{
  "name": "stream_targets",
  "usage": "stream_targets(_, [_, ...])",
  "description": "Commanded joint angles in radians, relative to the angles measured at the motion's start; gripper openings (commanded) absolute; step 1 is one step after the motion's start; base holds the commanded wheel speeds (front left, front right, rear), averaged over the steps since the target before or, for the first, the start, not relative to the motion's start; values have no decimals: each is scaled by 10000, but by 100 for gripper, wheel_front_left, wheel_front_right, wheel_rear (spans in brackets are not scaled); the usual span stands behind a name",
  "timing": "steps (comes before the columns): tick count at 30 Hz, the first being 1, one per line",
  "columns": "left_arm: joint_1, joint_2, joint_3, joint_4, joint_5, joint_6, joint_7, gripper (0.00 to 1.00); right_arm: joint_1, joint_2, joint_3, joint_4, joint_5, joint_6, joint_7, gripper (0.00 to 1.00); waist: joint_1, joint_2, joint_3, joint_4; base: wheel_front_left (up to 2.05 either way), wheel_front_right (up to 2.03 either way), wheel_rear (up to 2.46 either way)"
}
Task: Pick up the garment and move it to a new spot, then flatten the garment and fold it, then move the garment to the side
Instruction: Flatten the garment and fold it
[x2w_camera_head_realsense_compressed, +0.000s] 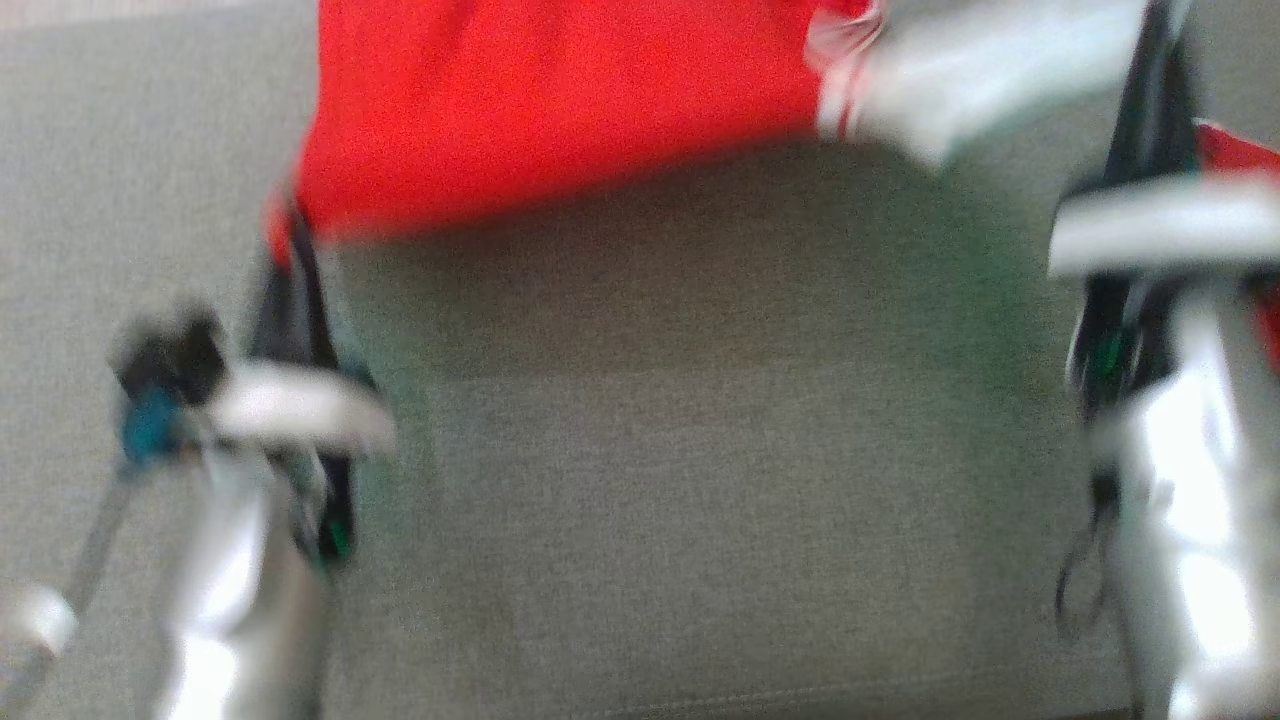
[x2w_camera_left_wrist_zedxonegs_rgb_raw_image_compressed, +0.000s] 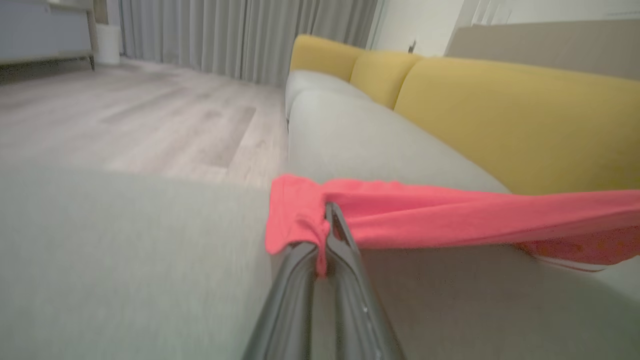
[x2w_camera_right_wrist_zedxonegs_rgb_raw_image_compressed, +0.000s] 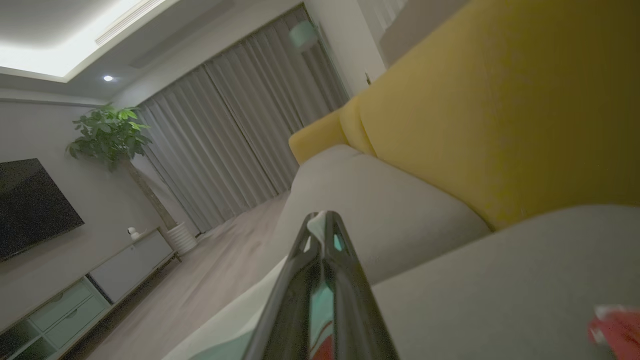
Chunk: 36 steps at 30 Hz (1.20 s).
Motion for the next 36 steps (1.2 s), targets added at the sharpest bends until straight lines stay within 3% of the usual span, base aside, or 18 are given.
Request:
stream_targets(1, [359,28,566,-188,137,-99,-50,0,636,103,345,-638,419,35,-56,0,1,-1,-273,-85,0,0,0])
stream_targets(9, [2679,-681,1178,1,347,-358,-50,0,3950,50,1246,-1091,1356,35,-56,0,1,-1,-1202,-286,0,0,0])
stream_targets(13, [3674,-762,1510,-232,50,-402,-50,0,5125,52,1417,-1112,1575,35,-56,0,1,-1,-1784,-345,0,0,0])
stream_targets(16, [4379,-769,1356,-392,-564,-418,-50,0,5963,11,1647,-1180,1548,35,-16,0,1,-1,-2174,-321,0,0,0])
stream_targets(22, [5471,-772,1063,-822,-721,-433,-51,0,7405,4,1487,-1853,1712,35,400,0,1,-1,-2560,-275,0,0,0])
stream_targets(30, [4918,-773,369,-1749,-1134,-443,-51,0,6564,231,978,-2851,1668,35,627,0,1,-1,-2284,-18,0,0,0])
stream_targets(36, [3778,-773,113,-1461,-1481,-409,-51,0,4598,382,796,-2335,1453,35,902,0,1,-1,-1818,243,0,0,0])
